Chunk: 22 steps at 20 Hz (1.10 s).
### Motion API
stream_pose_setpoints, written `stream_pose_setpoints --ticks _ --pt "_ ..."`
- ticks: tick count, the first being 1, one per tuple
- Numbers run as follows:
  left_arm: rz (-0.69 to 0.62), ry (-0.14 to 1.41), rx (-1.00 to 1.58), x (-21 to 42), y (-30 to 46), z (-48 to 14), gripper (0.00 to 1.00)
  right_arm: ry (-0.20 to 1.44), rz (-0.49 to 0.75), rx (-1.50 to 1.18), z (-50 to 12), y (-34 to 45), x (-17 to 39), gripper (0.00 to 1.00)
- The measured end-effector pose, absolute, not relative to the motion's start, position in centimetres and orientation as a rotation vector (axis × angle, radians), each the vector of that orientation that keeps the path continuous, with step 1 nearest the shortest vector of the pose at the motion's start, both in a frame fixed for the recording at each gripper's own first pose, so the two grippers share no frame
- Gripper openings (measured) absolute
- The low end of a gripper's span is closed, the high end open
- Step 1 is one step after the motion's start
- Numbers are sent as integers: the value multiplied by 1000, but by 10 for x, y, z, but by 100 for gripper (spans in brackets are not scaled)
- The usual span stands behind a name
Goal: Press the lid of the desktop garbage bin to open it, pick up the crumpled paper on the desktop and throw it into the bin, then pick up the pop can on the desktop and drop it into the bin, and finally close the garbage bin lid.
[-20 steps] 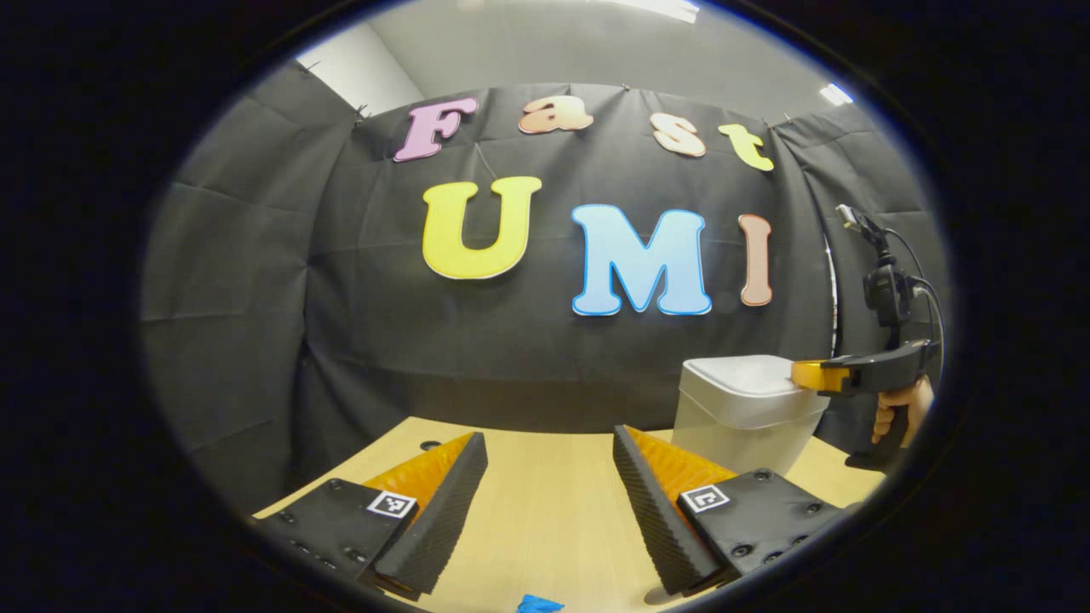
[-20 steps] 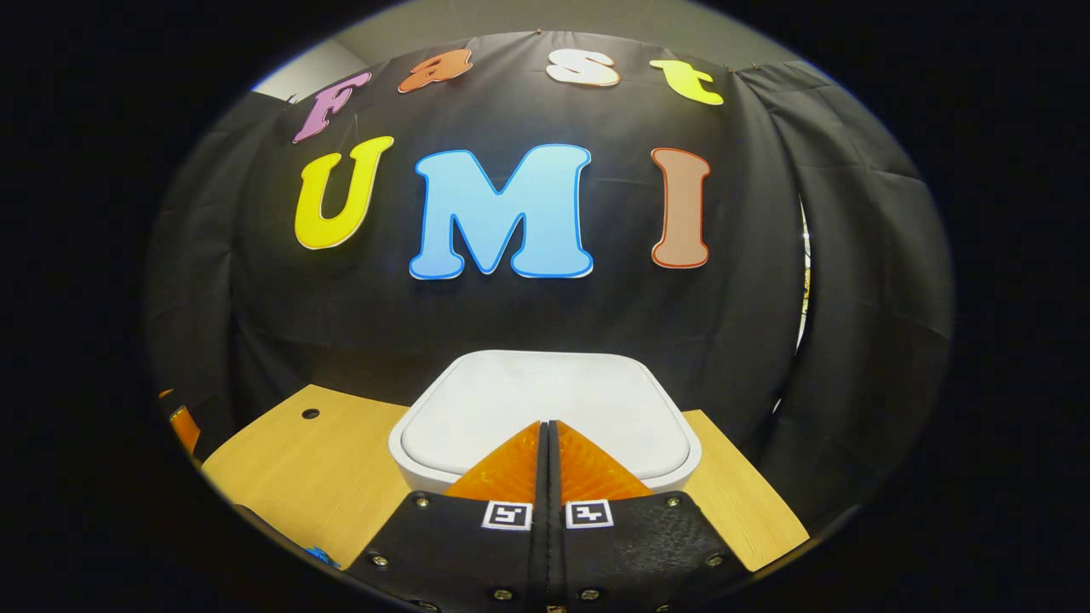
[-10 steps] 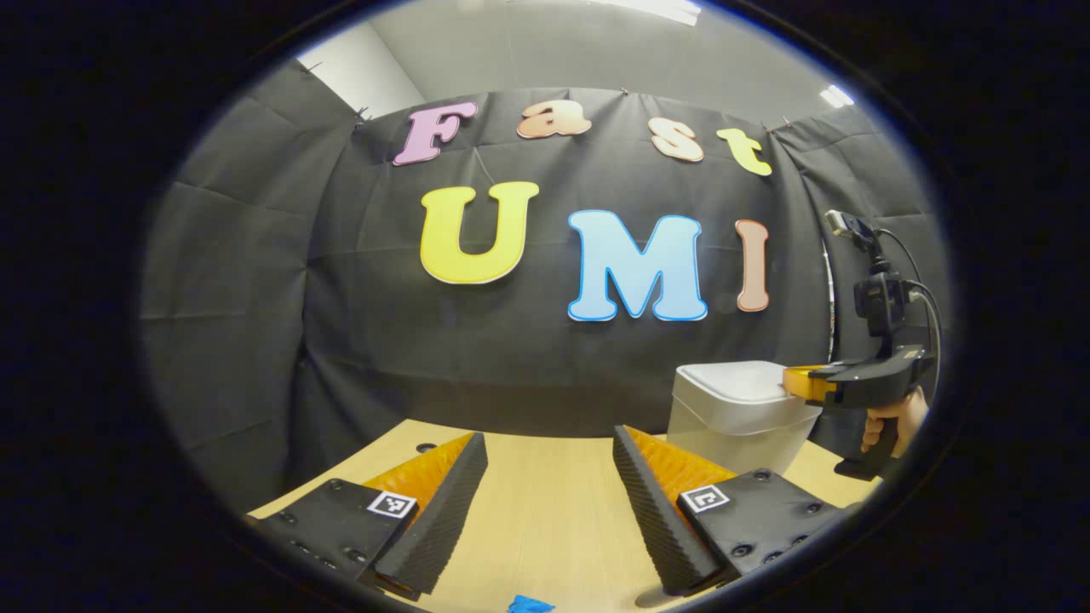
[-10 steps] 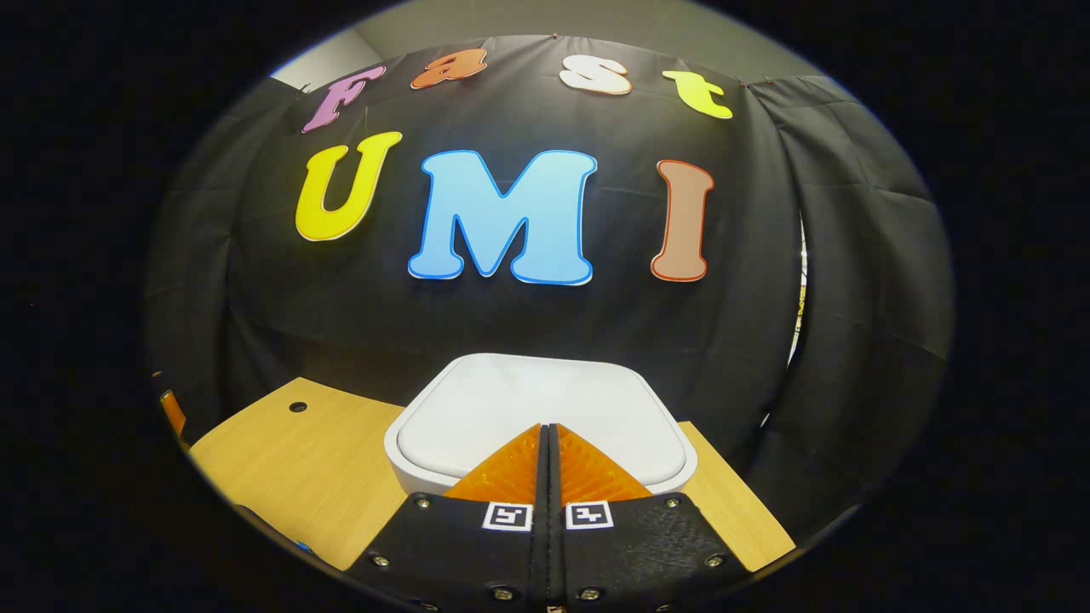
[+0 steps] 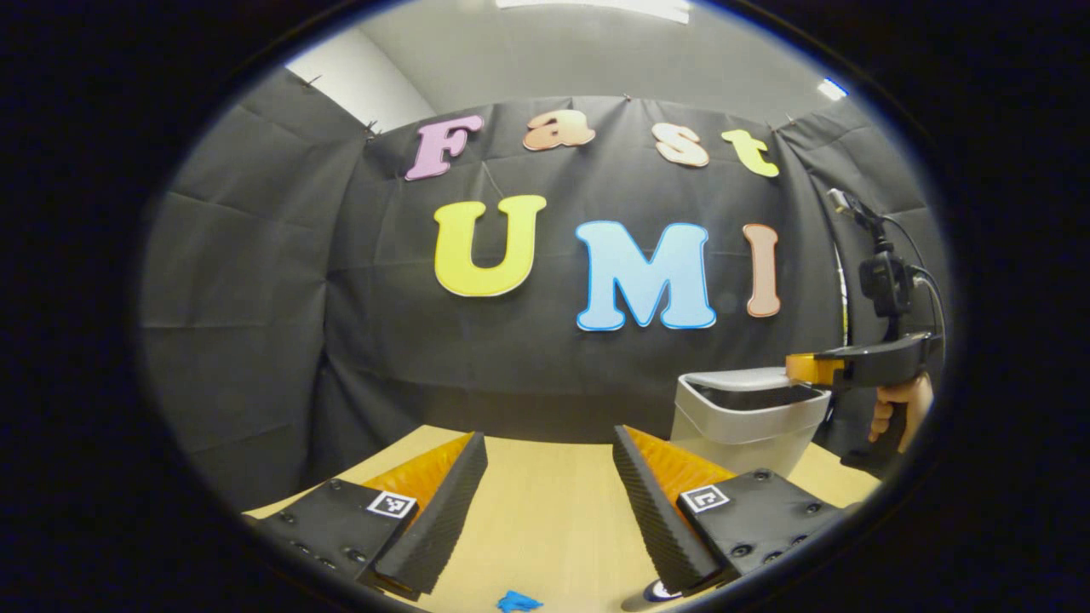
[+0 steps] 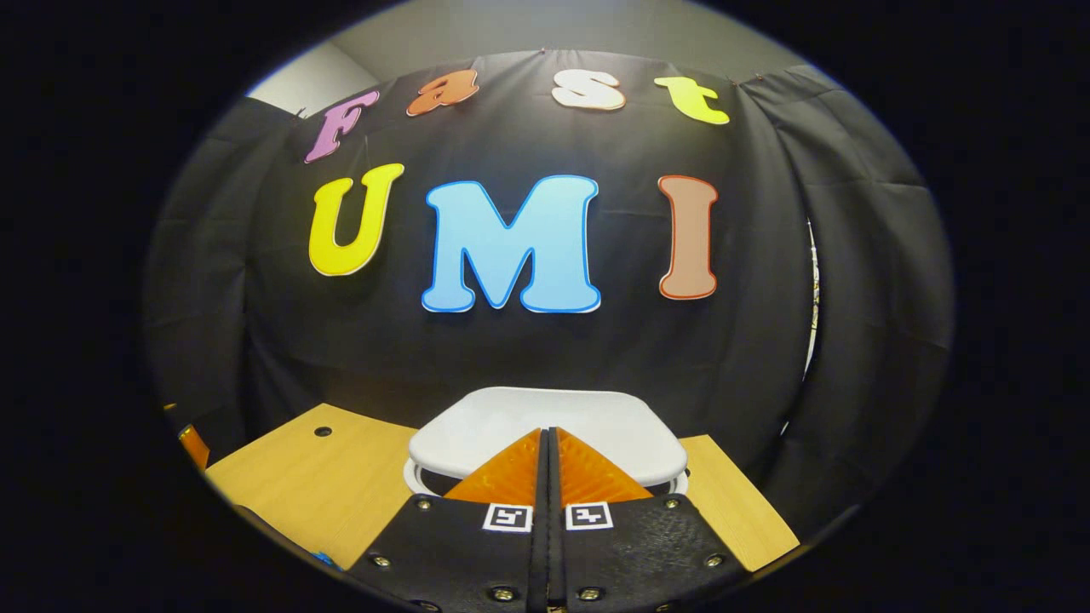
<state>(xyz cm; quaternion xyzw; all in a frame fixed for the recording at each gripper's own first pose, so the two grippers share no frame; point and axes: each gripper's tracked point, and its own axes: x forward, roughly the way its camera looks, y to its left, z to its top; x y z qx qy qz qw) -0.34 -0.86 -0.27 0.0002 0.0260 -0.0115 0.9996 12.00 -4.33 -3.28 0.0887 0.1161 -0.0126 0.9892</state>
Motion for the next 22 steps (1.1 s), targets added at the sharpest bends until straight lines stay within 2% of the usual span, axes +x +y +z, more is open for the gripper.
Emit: stream_pose_setpoints --ticks 5,16,18,22 --pt "12 53 -4 -7 -4 -3 99 194 -14 198 -17 -54 119 0" --pt "-40 38 13 -4 -3 1 99 153 -68 184 12 -55 104 0" --pt "-44 33 14 -3 -2 1 97 135 -73 181 18 -53 96 0" --pt "-60 57 11 -8 -1 -3 99 114 -112 172 22 -51 80 0"
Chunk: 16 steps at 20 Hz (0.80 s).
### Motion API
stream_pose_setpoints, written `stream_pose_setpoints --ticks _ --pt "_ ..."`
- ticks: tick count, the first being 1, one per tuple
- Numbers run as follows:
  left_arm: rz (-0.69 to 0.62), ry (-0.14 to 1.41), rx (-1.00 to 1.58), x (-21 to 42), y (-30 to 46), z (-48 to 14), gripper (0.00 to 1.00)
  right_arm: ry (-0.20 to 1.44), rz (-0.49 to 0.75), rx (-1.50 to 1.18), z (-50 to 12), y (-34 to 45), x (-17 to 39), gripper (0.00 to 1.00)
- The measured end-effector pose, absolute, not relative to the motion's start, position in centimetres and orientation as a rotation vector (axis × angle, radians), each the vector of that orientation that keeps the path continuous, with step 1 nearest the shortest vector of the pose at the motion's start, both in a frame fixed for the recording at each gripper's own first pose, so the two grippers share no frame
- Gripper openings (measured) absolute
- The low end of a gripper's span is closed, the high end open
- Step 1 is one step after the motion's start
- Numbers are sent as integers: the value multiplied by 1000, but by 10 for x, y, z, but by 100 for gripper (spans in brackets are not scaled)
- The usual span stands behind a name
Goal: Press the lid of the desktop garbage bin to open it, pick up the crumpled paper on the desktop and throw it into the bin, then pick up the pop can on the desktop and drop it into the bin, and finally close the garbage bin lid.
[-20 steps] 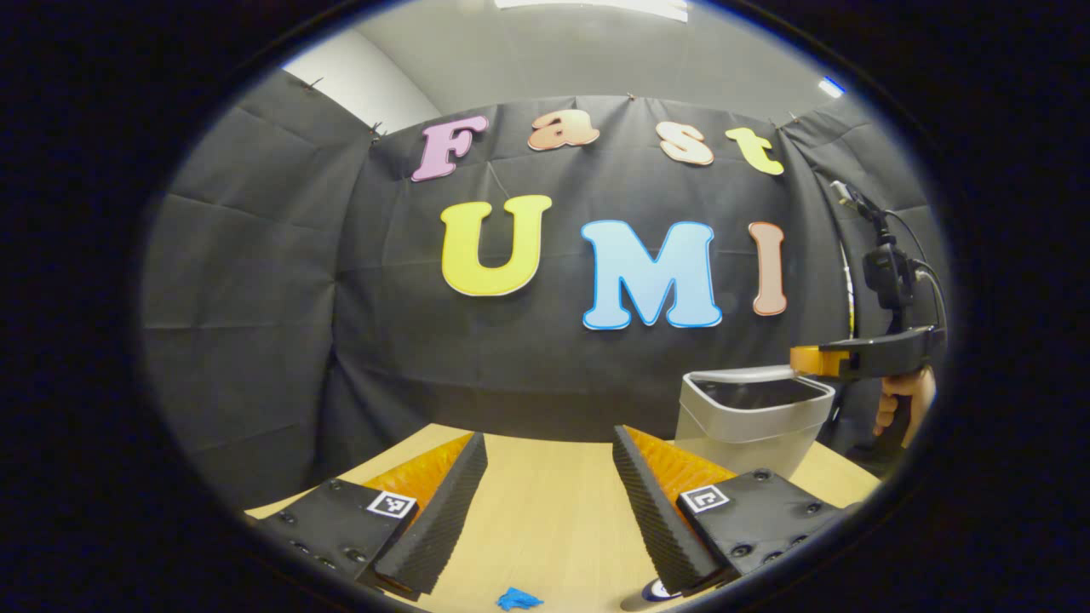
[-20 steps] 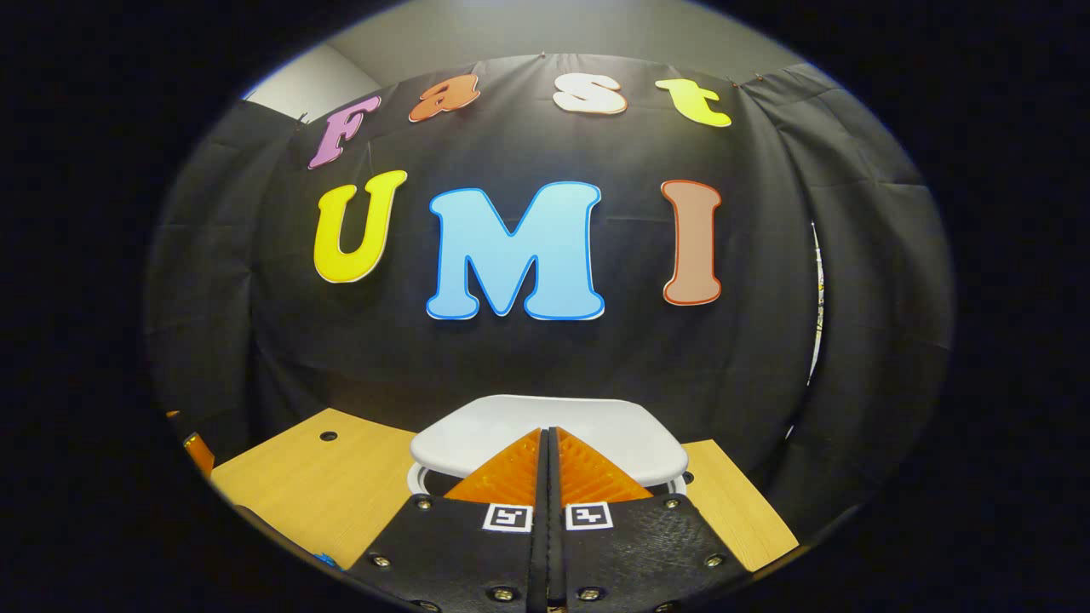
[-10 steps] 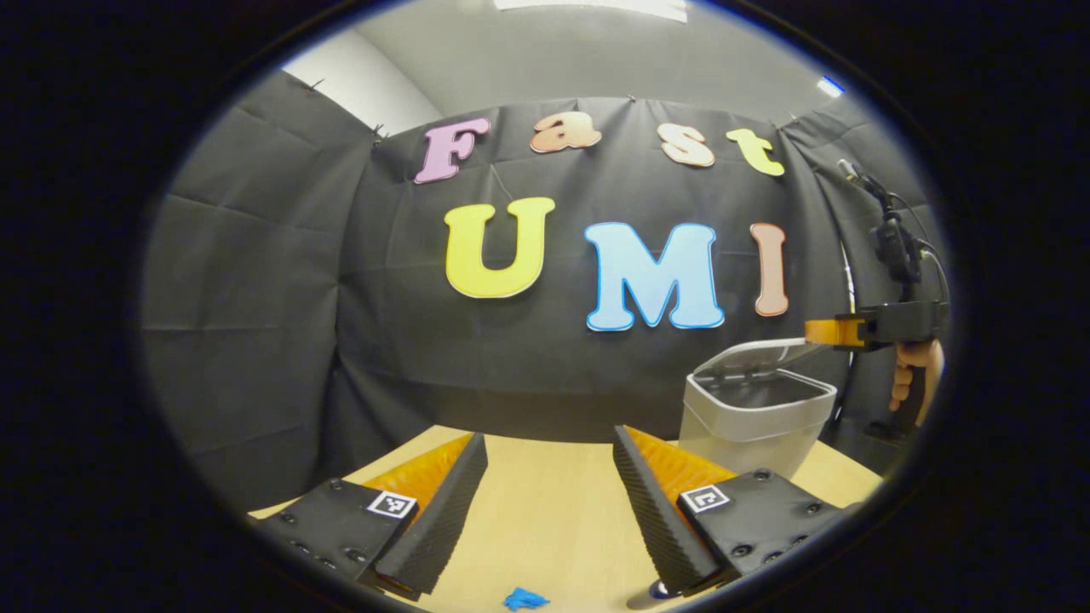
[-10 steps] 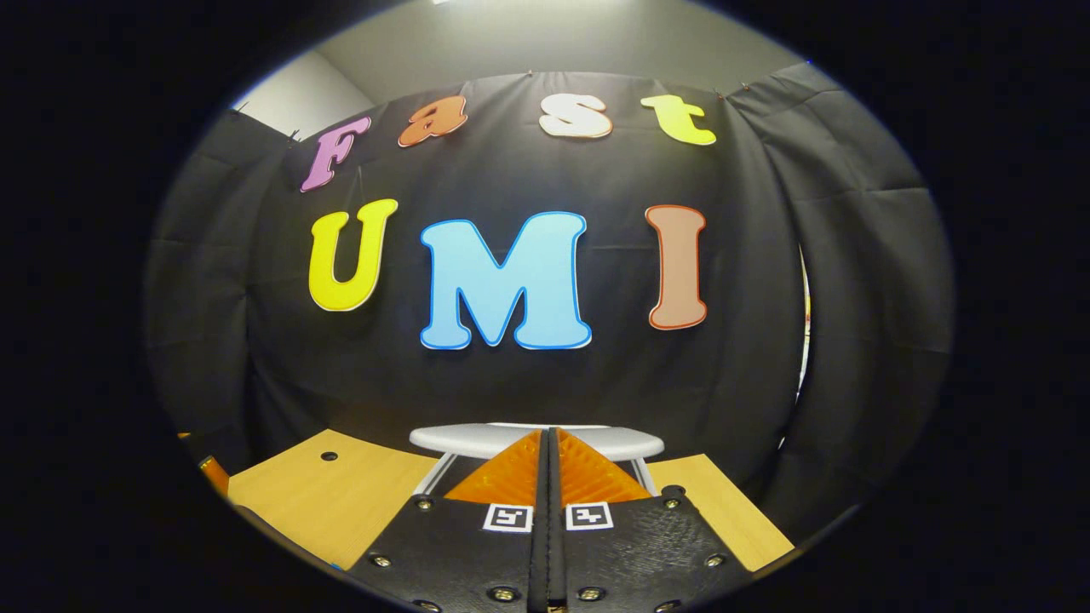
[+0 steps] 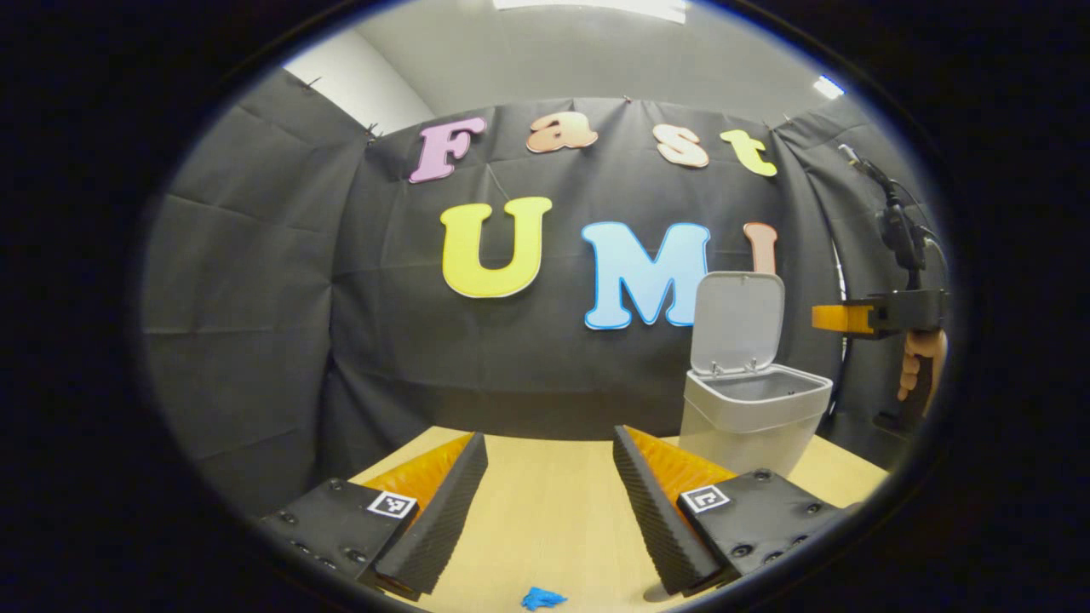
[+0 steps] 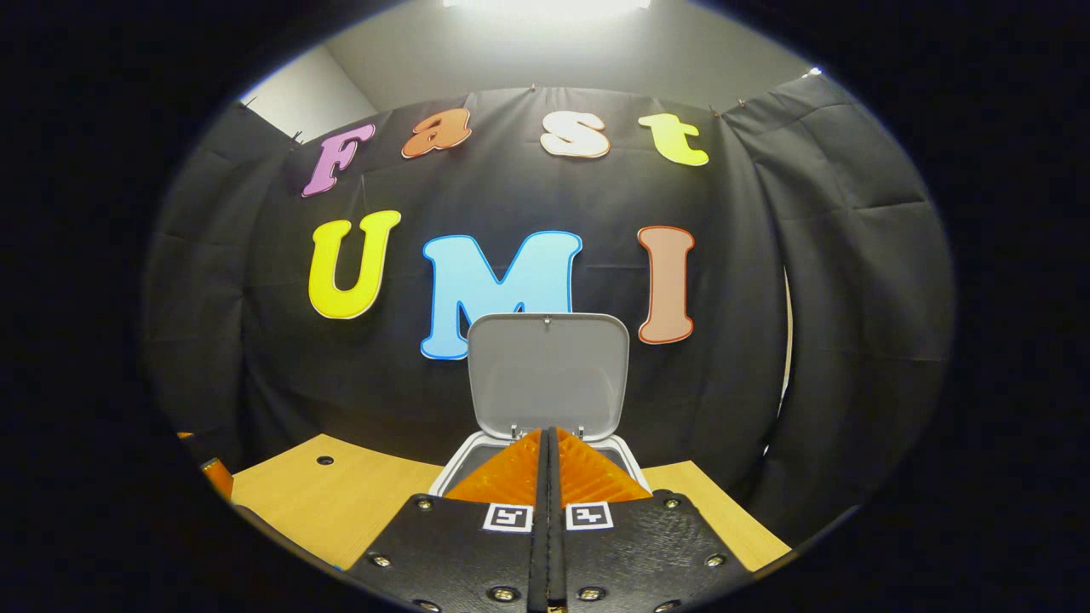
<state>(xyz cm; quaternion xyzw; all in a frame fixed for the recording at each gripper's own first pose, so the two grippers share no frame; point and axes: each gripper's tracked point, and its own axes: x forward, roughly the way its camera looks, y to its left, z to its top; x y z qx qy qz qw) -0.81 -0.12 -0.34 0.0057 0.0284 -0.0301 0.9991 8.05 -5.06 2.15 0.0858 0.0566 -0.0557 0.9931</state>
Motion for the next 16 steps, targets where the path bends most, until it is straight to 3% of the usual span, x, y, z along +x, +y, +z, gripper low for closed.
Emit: stream_pose_setpoints --ticks 7,9,10,11,12,15,16 --pt "-90 84 17 -12 1 -10 99 131 -138 194 13 -35 44 1" --pt "-101 96 18 -13 1 -13 99 140 -139 176 7 -28 33 8" --pt "-109 103 21 -14 1 -14 99 147 -145 165 6 -26 27 17" --pt "-115 108 24 -14 1 -15 99 148 -149 156 6 -23 23 19" --pt "-123 115 26 -15 2 -17 97 148 -166 144 7 -23 18 29" --pt "-156 135 26 -19 -1 -21 97 132 -194 125 11 -16 5 33" --pt "-170 141 28 -19 -2 -23 97 129 -204 123 13 -15 3 41"
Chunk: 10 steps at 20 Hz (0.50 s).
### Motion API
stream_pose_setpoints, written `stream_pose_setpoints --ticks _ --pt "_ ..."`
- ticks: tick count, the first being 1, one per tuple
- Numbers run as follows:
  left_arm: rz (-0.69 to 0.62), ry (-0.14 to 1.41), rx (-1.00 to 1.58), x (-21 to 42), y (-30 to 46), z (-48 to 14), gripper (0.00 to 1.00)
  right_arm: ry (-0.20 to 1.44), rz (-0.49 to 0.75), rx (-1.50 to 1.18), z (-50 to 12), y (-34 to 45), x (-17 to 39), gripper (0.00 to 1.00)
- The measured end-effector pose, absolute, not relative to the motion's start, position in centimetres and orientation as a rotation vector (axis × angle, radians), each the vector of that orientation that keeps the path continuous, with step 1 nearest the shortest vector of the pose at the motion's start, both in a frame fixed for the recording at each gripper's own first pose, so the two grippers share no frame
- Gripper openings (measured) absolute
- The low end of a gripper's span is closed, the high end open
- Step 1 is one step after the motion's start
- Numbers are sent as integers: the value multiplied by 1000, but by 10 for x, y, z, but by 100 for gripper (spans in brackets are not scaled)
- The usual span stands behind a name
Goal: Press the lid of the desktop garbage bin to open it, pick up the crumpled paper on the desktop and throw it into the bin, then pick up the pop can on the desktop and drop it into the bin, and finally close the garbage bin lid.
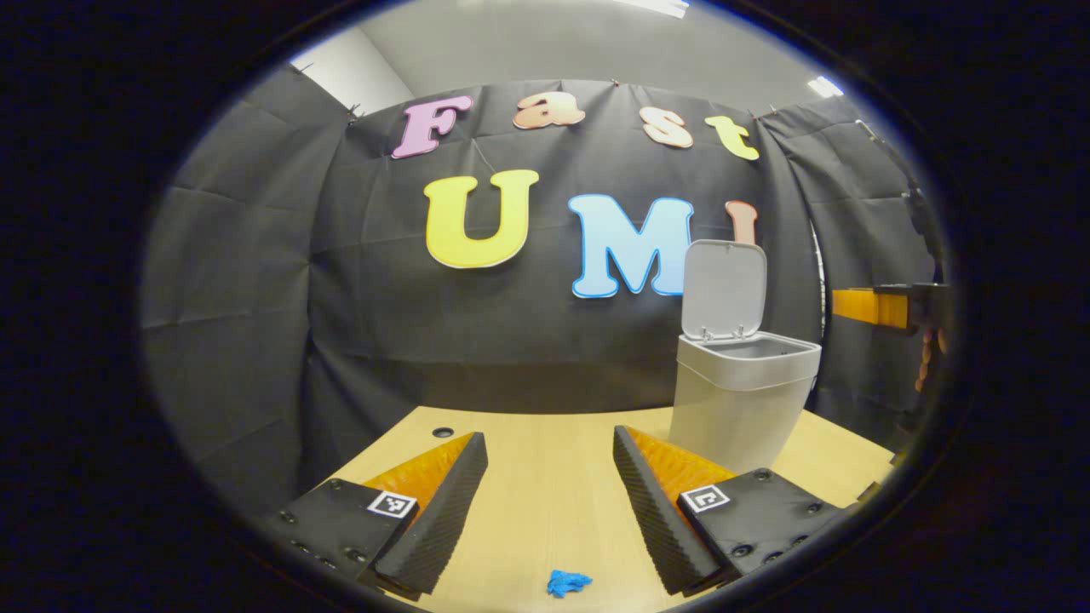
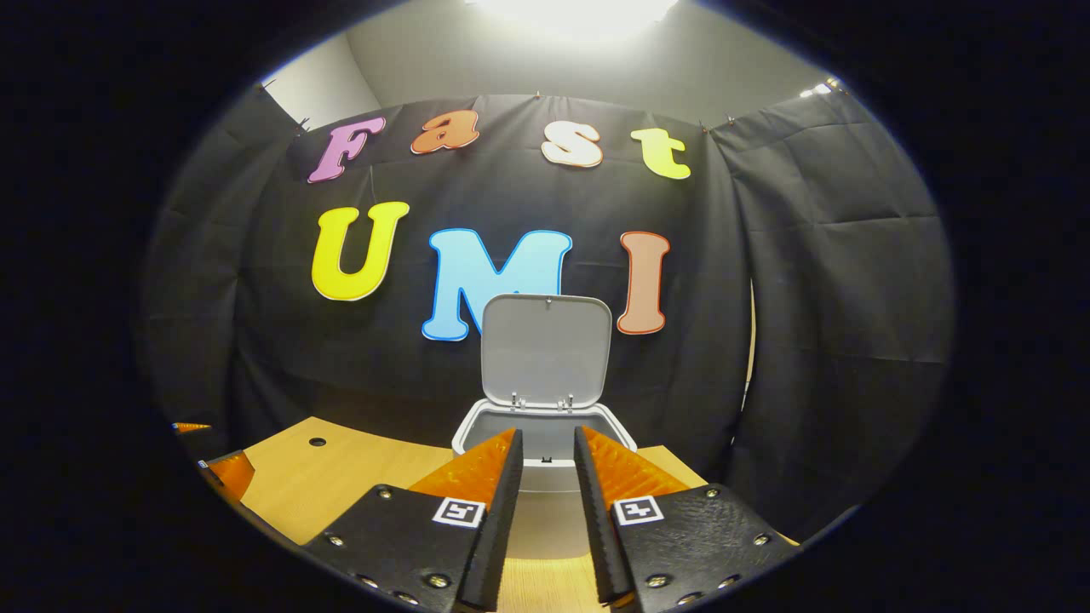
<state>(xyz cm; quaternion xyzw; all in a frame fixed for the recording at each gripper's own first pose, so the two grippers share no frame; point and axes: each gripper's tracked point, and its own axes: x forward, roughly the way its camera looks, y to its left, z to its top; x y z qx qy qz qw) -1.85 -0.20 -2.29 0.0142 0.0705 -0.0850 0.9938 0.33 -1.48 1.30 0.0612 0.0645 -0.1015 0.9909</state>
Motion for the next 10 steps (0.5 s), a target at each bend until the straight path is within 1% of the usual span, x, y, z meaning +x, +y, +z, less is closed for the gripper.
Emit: stream_pose_setpoints --ticks 1,2,3,4,5,6,7,8,10 --pt "-187 149 33 -19 -2 -26 96 127 -219 119 14 -14 -1 44" --pt "-201 156 40 -21 -3 -28 94 128 -233 114 14 -13 -5 45" --pt "-219 170 46 -23 -3 -32 97 132 -240 109 14 -10 -6 46" --pt "-239 188 49 -25 -5 -36 97 142 -249 103 13 -8 -10 59" --pt "-257 208 50 -28 -6 -40 97 152 -258 100 12 -6 -15 62" --pt "-272 227 51 -31 -7 -43 100 161 -259 102 10 -3 -18 62" --pt "-281 243 55 -34 -7 -47 100 167 -252 106 9 3 -21 65" --pt "-282 257 62 -36 -5 -50 100 171 -243 107 9 7 -23 80" --pt "-283 285 70 -39 -4 -57 100 169 -233 92 10 10 -27 87"
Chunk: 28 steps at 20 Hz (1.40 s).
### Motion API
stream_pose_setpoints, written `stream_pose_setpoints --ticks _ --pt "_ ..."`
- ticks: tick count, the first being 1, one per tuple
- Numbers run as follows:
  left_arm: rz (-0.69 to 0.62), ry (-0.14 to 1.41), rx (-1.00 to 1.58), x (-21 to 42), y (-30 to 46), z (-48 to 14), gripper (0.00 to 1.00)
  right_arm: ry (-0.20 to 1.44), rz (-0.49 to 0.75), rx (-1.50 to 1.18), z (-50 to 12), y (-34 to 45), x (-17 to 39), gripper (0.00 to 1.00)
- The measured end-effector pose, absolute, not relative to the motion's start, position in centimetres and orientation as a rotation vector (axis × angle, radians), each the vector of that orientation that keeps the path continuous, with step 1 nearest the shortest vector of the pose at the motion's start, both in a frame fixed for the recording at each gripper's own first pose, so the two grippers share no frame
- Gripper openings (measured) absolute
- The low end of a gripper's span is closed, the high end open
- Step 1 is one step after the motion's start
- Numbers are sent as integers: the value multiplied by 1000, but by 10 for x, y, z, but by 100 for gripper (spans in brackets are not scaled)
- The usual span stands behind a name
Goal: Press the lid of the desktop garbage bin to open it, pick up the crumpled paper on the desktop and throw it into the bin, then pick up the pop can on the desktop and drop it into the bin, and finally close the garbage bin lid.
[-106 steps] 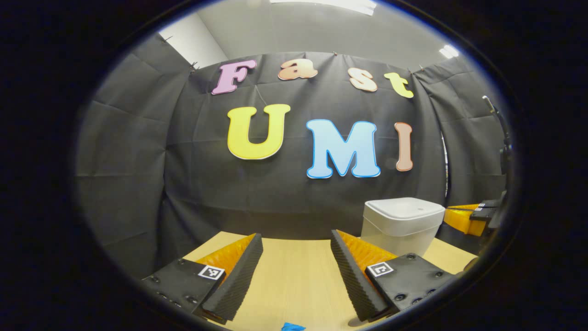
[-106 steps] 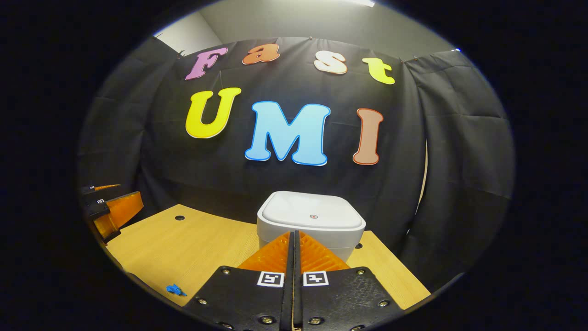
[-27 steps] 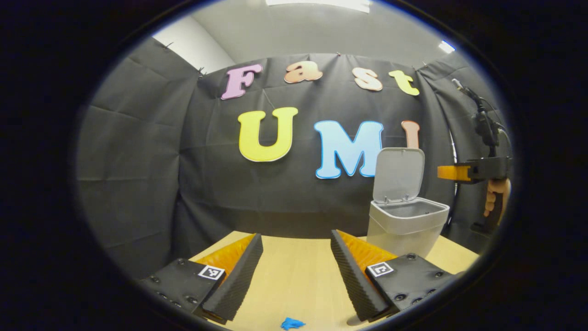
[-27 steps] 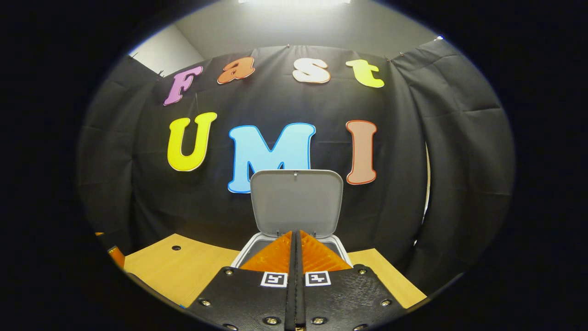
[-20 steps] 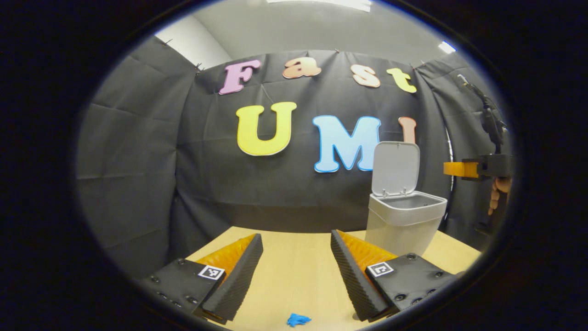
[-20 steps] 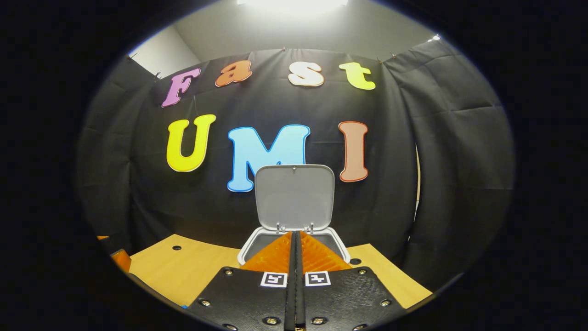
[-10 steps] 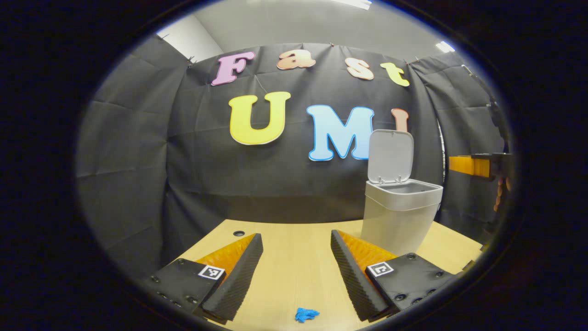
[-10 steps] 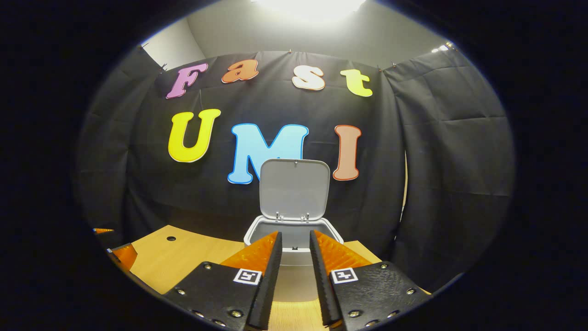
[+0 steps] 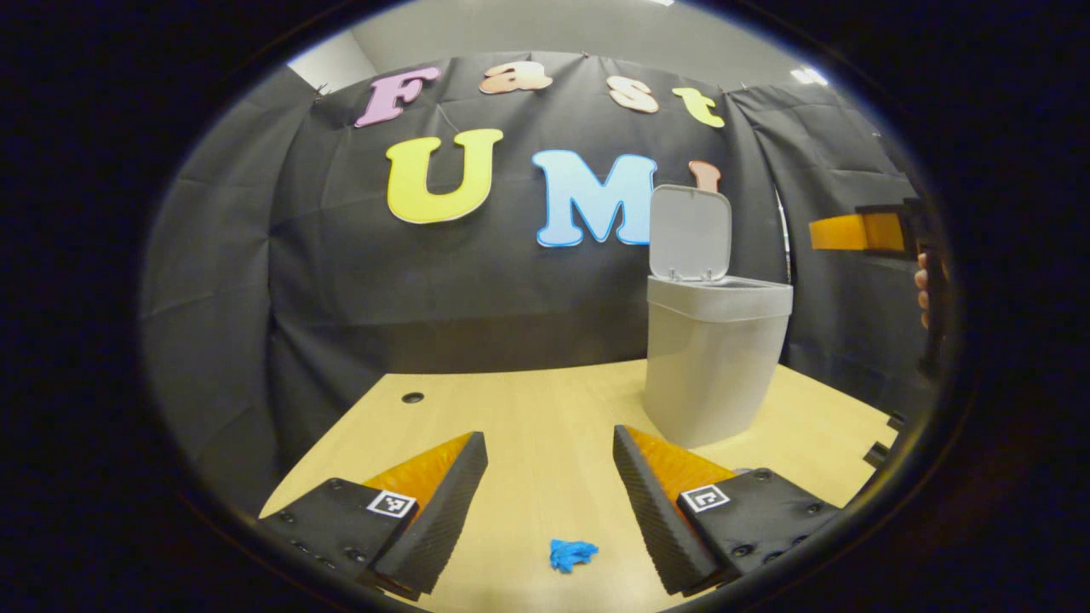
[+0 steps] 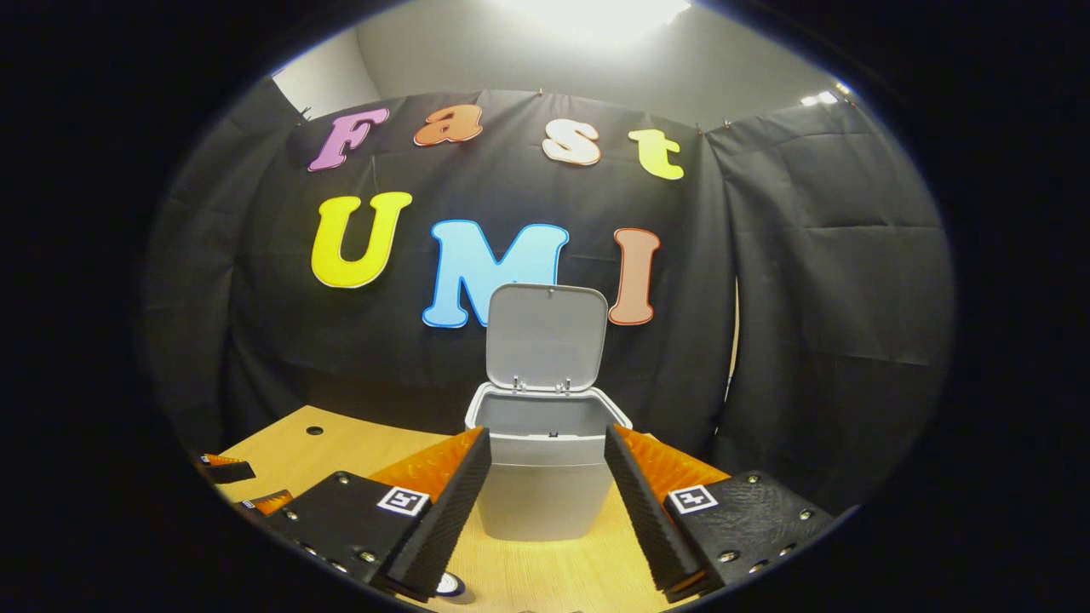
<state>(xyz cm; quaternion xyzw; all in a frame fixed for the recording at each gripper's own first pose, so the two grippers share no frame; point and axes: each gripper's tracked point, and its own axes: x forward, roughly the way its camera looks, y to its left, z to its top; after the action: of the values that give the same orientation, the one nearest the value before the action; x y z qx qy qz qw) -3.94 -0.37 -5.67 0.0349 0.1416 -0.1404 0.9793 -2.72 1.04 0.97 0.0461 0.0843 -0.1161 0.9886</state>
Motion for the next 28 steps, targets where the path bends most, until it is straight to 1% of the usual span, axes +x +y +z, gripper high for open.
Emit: stream_pose_setpoints --ticks 2,3,7,8,9,10,13,14,15,16,18,19,20,21,22,25,28 --pt "-277 318 69 -45 -2 -63 99 158 -217 88 15 12 -28 95" --pt "-278 336 64 -48 -3 -67 100 151 -209 92 17 13 -28 94" --pt "-268 458 32 -67 -6 -88 97 140 -188 91 17 10 -26 94" --pt "-259 493 35 -72 -4 -92 94 146 -181 90 14 10 -26 94" --pt "-259 528 44 -78 -3 -98 100 152 -179 91 12 8 -27 94" --pt "-257 570 62 -82 0 -104 98 154 -179 91 11 5 -27 94" --pt "-255 652 106 -99 10 -112 98 174 -183 99 3 0 -27 94" --pt "-256 679 115 -103 12 -116 100 183 -185 103 0 -1 -28 94" --pt "-257 704 119 -107 13 -118 98 191 -186 107 -3 -2 -27 94" --pt "-256 726 123 -111 15 -120 99 200 -185 111 -6 -2 -27 94" --pt "-256 755 134 -115 18 -123 100 213 -184 110 -10 -3 -27 94" --pt "-257 767 141 -115 19 -125 96 217 -183 106 -10 -3 -26 94" --pt "-258 779 146 -117 20 -127 98 222 -182 101 -12 -3 -26 94" --pt "-256 794 152 -118 21 -128 98 224 -181 95 -13 -3 -26 94" --pt "-256 803 154 -120 22 -129 100 225 -180 89 -13 -4 -26 94" --pt "-259 823 145 -124 22 -130 100 230 -185 80 -15 -8 -27 94" --pt "-253 805 127 -121 20 -131 100 249 -192 95 -22 -12 -27 94"
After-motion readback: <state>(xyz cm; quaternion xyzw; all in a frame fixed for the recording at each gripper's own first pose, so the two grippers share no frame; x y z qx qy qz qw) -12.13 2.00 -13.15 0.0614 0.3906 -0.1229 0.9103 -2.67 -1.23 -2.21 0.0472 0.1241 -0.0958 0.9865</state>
